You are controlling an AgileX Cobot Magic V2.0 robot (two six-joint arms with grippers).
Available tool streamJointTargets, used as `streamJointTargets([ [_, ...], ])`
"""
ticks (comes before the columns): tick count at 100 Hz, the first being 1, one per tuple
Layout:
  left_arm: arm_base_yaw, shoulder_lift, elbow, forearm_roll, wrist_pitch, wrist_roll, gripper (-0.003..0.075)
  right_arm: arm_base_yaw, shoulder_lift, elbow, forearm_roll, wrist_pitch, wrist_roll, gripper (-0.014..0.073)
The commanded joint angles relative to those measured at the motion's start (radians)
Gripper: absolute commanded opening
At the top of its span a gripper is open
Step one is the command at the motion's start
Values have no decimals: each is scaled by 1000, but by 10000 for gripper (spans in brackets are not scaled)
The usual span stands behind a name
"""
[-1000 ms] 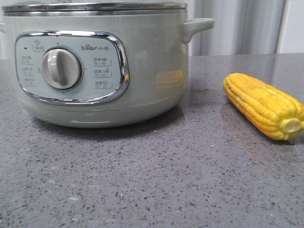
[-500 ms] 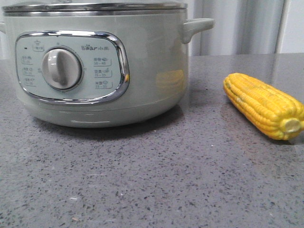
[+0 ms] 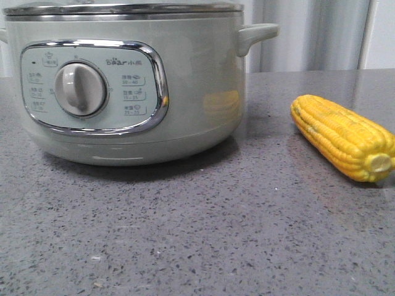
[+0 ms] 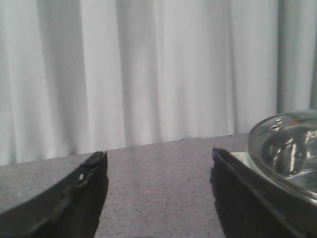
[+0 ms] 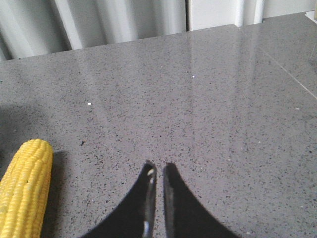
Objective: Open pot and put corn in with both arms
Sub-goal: 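Grasp the gold knob of the glass lid with the left gripper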
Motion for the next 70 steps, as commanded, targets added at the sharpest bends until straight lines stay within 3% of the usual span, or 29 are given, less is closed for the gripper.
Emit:
streamJointTargets([
  [1, -73, 50, -48, -4, -125, -20, 421, -4, 17, -23, 1, -64, -4, -46],
  [24, -327, 246, -153, -5, -169, -20, 428, -4, 17, -23, 1, -64, -4, -46],
  [35, -414, 349, -229, -17, -171, -20, 488, -4, 17, -23, 1, -64, -4, -46],
  [46, -451, 445, -307, -34, -171, -20, 547, -4, 17, -23, 1, -64, -4, -46],
  [70, -469, 620, -433, -65, -173, -47, 547, -4, 17, -23, 1, -64, -4, -46],
])
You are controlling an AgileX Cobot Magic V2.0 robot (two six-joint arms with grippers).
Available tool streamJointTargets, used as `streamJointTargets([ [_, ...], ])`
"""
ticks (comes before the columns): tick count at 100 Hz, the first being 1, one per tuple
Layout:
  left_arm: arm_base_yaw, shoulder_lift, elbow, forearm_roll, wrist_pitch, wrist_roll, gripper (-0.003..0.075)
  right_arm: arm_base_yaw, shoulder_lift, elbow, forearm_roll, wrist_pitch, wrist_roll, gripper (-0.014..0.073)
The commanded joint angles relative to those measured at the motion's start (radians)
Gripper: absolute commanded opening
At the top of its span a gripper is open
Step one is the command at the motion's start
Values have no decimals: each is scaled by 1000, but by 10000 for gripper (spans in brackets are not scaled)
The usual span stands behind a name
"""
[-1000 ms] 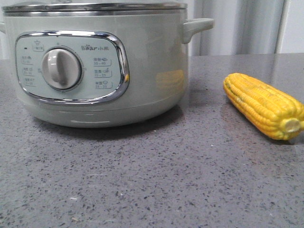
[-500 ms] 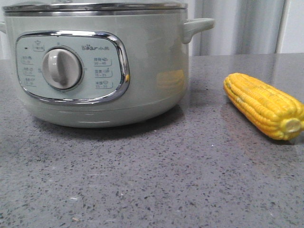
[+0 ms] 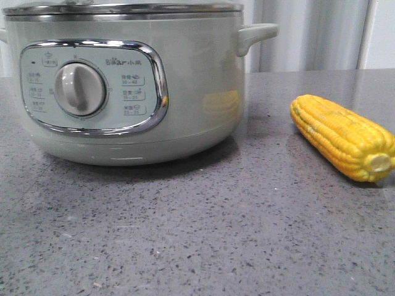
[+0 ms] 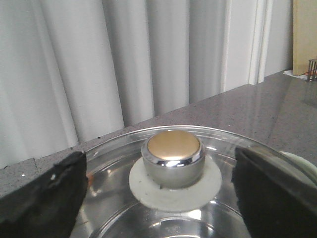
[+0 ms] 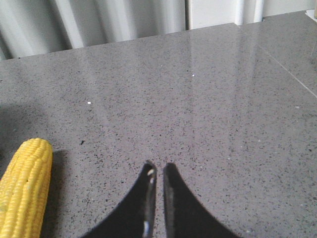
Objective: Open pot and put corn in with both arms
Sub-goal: 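Grasp the gold knob of the glass lid with the left gripper, then lift the glass lid off and set it on the table beside the pot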
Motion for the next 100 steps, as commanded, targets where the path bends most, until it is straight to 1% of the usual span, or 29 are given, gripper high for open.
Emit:
streamJointTargets([
  [1, -12, 35, -73, -22, -83, -42, 547, -4, 17, -23, -2, -68, -4, -46],
  [6, -12, 66, -93, -22, -85, -65, 547, -4, 17, -23, -2, -68, -4, -46],
  [31, -12, 186, -158, -14, -104, -65, 547, -4, 17, -23, -2, -68, -4, -46],
  [49, -12, 218, -179, -14, -127, -65, 546, -4, 17, -23, -2, -68, -4, -46],
  [68, -19, 245, -179, -14, -186, -65, 545, -4, 17, -23, -2, -68, -4, -46],
  [77, -25, 247, -179, -14, -185, -65, 539, -4, 17, -16, -2, -70, -4, -46],
  [87, -32, 247, -179, -14, -188, -65, 488, -4, 17, -2, -2, -74, -4, -46],
  [94, -35, 247, -179, -14, -188, -65, 416, -4, 17, 6, 1, -77, -4, -46],
  [100, -37, 247, -179, -14, -185, -65, 335, -4, 17, 6, 1, -77, -4, -46],
])
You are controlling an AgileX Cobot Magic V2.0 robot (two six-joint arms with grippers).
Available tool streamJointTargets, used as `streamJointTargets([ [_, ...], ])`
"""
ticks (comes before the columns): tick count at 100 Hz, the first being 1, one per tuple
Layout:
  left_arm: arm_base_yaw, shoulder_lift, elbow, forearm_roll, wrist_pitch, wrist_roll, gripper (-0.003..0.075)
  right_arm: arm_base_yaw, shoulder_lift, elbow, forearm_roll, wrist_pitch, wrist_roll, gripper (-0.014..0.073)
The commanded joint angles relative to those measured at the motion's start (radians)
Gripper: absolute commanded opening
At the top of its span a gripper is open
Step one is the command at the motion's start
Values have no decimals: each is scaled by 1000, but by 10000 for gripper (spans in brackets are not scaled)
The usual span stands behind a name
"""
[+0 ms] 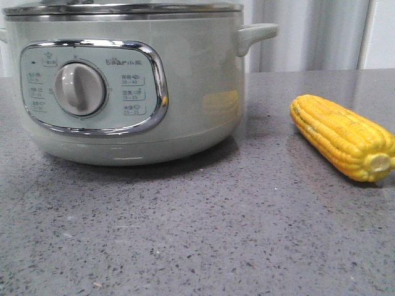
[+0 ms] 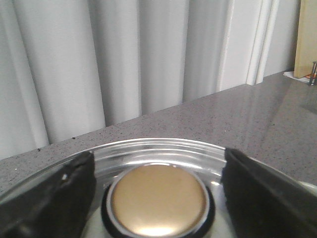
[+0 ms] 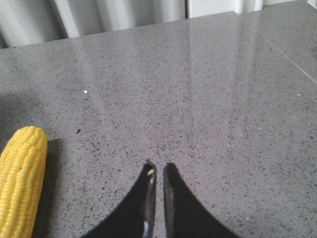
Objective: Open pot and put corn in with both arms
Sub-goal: 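Lift the glass lid off and set it on the table beside the pot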
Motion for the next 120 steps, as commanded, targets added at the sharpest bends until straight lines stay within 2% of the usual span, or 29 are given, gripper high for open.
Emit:
streamJointTargets([
  [1, -9, -28, -31, -5, -70, -8, 326, -4, 17, -24, 1, -79, -4, -46],
  [13, -9, -28, -31, -5, -70, -8, 161, -4, 17, -24, 1, -79, -4, -46],
  [31, -9, -28, -31, -5, -70, -8, -22, -4, 17, -24, 1, -85, -4, -46],
  [73, -9, -61, -31, -5, -95, -8, -20, -4, 17, -24, 1, -85, -4, -46],
  [120, -3, -193, -91, -5, -82, -8, -20, -4, 17, -24, 1, -85, -4, -46],
])
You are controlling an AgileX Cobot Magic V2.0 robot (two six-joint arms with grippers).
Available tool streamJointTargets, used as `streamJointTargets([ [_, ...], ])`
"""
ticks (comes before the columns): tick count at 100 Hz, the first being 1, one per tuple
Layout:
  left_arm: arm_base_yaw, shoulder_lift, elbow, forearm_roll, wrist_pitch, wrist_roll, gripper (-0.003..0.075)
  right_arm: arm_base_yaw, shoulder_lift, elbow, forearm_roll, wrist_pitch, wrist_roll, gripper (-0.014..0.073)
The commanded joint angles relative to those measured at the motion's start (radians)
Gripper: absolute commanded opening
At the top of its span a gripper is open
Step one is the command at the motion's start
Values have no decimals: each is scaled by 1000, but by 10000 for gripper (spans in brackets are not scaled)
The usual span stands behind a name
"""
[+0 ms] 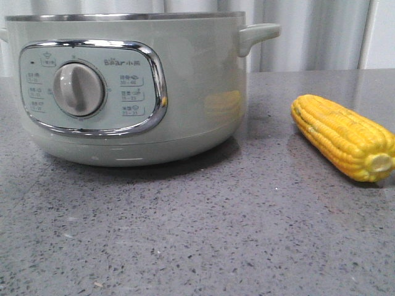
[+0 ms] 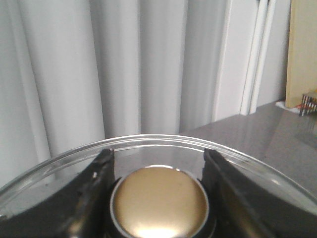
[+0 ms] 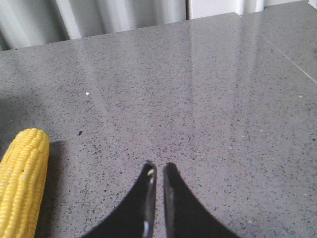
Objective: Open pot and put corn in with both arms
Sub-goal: 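Lift the glass lid off and set it on the table beside the pot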
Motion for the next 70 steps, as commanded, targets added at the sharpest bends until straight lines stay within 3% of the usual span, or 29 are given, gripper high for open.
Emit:
streamJointTargets([
  [1, -1, -78, -56, -2, -131, 0, -20, -4, 17, -25, -3, -79, -4, -46],
  [37, 176, -300, -32, 1, 160, 119, -20, -4, 17, -25, -3, -78, -4, -46],
  [70, 425, -580, 216, 2, 164, 135, -20, -4, 17, -25, -3, -78, -4, -46],
])
